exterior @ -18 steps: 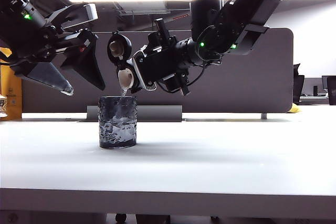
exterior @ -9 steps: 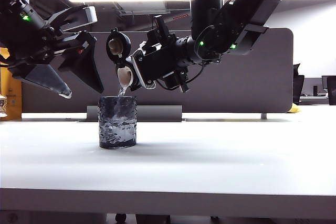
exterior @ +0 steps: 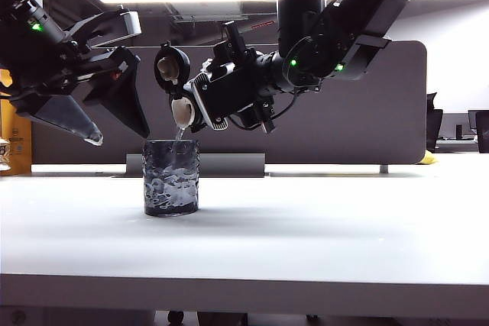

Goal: Pick up the black thermos, pour some water into the cup, then place the black thermos back on the table.

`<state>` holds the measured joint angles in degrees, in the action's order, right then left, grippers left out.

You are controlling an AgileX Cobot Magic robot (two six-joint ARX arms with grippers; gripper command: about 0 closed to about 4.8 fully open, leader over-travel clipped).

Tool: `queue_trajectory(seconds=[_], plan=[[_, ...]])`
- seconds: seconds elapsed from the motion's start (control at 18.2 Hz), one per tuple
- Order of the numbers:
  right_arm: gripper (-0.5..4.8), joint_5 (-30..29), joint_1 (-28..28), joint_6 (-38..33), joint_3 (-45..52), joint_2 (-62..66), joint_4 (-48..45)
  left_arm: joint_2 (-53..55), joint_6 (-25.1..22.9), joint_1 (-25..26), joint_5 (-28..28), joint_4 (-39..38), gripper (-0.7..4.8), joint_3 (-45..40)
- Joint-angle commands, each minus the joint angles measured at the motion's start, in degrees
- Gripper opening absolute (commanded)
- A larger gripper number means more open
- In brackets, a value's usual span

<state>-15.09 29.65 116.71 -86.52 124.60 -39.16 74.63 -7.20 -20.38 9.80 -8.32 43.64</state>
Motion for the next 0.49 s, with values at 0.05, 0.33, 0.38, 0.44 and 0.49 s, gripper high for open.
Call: queue_trajectory(seconds=[0.05,0.33,0.38,0.44,0.49], plan=[[0.44,-0.1,0.1,0.5,-0.6,-0.9,-3.4,-0.2,0.2,0.1,-0.2,0.3,4.79,0.3],[0.44,-0.1,0.1,0.5,-0.5,-0.9,-3.3,-0.2,0.2,0.1,-0.2,0.3,4.79,0.3],[0.44,-0.1,0.1,0.5,-0.5,-0.9,-3.3,-0.2,0.2,0.1,-0.2,0.3,4.79,0.3],[0.44,-0.1,0.1,0.5,-0.5,-0.9,-3.1,-0.2,0.2,0.1,-0.2,0.3,4.79,0.3],[0.44,-0.1,0.1,0.5,-0.5,-0.9,-3.0,-0.2,0.2,0.1,-0.2,0.3,4.79,0.3]])
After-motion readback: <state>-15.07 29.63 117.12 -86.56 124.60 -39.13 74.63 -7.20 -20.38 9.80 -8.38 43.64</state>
